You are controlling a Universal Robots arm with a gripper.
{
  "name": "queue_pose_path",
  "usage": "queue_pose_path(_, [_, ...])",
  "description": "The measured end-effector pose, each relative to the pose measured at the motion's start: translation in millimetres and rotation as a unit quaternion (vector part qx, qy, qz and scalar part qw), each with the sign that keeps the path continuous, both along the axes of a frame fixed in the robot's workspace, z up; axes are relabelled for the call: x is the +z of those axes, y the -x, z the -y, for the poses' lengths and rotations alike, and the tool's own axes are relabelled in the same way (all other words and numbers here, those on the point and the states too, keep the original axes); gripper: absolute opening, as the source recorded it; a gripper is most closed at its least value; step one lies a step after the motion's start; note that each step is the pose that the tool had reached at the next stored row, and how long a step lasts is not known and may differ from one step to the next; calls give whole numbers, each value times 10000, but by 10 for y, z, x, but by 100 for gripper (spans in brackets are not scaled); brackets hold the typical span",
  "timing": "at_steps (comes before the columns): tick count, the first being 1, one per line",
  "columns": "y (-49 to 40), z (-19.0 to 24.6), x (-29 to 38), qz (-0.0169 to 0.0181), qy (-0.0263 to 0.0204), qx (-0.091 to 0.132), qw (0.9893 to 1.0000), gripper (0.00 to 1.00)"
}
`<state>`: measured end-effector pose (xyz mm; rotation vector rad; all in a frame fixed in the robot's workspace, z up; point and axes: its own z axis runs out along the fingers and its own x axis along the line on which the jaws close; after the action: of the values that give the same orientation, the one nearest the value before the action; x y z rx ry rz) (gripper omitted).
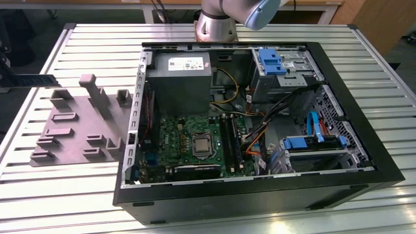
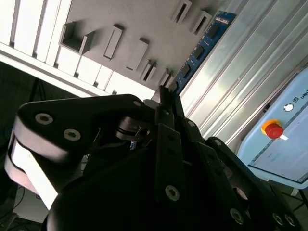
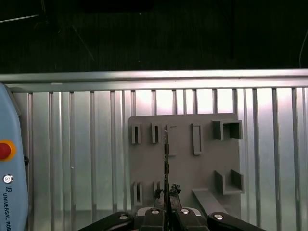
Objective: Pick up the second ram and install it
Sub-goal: 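Pick up the second ram and move it above second insertion slot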
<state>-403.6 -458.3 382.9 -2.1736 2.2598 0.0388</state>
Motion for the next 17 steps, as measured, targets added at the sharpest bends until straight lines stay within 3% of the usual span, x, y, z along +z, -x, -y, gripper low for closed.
queue_pose_path(17, [-41,-3,20,0,0,-9,10000,15])
